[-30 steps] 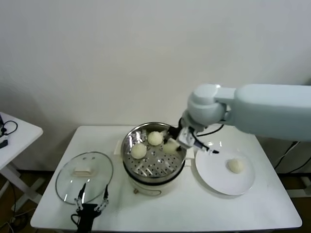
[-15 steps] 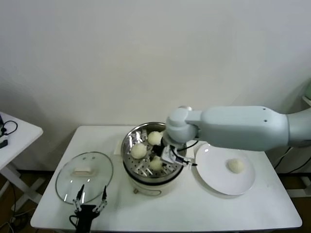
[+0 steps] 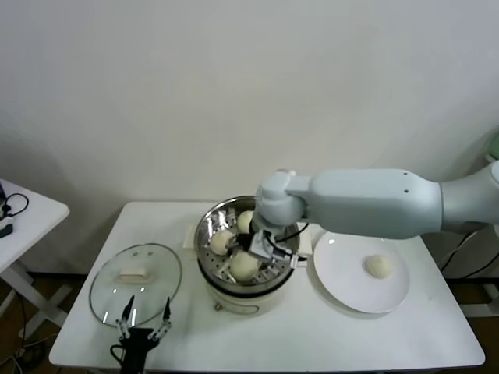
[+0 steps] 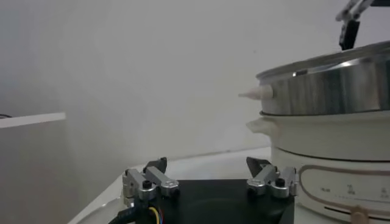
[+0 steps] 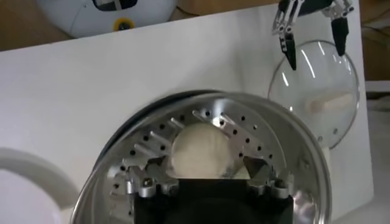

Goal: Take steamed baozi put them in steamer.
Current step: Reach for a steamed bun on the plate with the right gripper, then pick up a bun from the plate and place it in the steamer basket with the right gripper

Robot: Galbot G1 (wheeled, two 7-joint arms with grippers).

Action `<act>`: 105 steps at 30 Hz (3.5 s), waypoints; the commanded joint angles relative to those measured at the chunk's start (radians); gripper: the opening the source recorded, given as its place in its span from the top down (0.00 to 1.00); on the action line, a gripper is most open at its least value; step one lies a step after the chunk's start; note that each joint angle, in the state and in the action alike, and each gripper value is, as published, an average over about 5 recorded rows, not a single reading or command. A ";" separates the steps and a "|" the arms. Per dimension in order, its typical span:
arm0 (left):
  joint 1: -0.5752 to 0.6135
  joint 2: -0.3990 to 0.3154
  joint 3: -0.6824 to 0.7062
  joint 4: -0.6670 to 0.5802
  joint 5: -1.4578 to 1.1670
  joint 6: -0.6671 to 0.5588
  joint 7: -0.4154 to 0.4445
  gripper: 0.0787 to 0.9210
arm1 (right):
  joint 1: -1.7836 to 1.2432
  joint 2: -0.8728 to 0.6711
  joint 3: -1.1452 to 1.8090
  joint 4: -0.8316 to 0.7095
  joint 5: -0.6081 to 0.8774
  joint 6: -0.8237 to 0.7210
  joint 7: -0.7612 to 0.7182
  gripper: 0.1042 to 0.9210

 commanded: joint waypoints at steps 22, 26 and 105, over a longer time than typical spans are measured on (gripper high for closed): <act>-0.024 -0.003 0.006 -0.005 -0.056 0.002 0.001 0.12 | -0.221 -0.642 -0.019 -0.311 0.148 -0.246 -0.013 0.12; -0.025 -0.002 0.001 -0.009 -0.073 0.003 0.001 0.12 | -0.339 -0.634 0.079 -0.355 0.094 -0.241 -0.004 0.12; -0.026 -0.007 0.024 -0.014 -0.061 -0.004 -0.006 0.12 | 0.097 -0.129 -0.098 -0.013 0.628 -0.597 0.175 0.39</act>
